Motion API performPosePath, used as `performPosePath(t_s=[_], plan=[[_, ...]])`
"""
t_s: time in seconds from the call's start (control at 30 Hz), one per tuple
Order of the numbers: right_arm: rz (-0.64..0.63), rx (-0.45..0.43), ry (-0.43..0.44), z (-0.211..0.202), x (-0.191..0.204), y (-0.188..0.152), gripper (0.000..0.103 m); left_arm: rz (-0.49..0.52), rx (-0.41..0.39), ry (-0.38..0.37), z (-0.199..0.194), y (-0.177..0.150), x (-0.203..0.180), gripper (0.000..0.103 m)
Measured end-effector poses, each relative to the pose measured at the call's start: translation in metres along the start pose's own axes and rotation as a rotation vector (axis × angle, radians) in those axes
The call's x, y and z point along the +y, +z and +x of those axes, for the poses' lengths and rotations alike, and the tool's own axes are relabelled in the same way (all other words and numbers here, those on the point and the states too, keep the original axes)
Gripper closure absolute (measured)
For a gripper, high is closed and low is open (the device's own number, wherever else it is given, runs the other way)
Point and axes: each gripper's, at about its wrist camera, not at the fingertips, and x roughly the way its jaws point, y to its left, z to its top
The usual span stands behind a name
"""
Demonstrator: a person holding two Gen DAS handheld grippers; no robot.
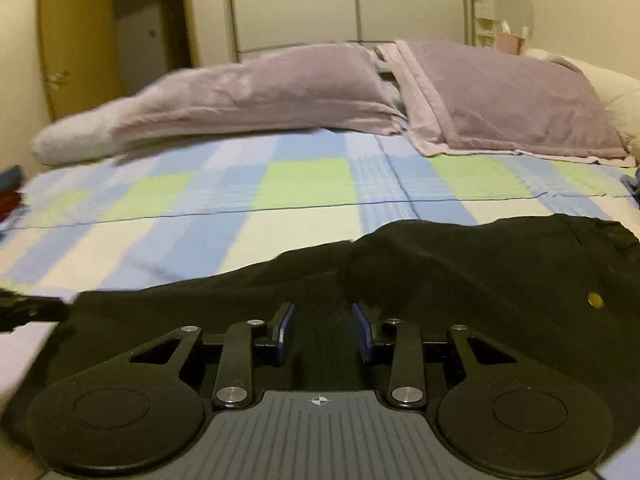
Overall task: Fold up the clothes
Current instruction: 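Lower the folded trousers onto the duvet and smooth them with both grippers, then open both grippers and withdraw them from the folded trousers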
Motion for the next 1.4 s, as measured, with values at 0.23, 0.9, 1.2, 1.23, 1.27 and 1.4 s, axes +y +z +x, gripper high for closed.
performPosePath(t_s=[0.23, 0.9, 1.2, 1.23, 1.27, 1.4], plan=[[-0.065, 0.076, -0.016, -0.012, 0.018, -0.051, 0.067, -0.007, 0.048, 0.054, 0.001, -0.05, -0.028, 0.1], [0.023, 0.108, -0.077, -0.066, 0.019, -0.051, 0.062, -0.082, 0.039, 0.248, -0.064, -0.063, -0.073, 0.081], [0.04, 0.091, -0.127, -0.117, 0.023, -0.066, 0.031, -0.033, 0.02, 0.277, -0.103, -0.087, -0.097, 0.069], [0.031, 0.089, -0.133, -0.122, 0.025, -0.067, 0.031, -0.027, 0.016, 0.279, -0.108, -0.089, -0.1, 0.068], [0.023, 0.086, -0.138, -0.127, 0.026, -0.067, 0.031, -0.022, 0.011, 0.28, -0.112, -0.092, -0.103, 0.068], [0.011, 0.069, -0.148, -0.145, 0.029, -0.071, 0.031, -0.003, -0.001, 0.28, -0.125, -0.099, -0.112, 0.067]])
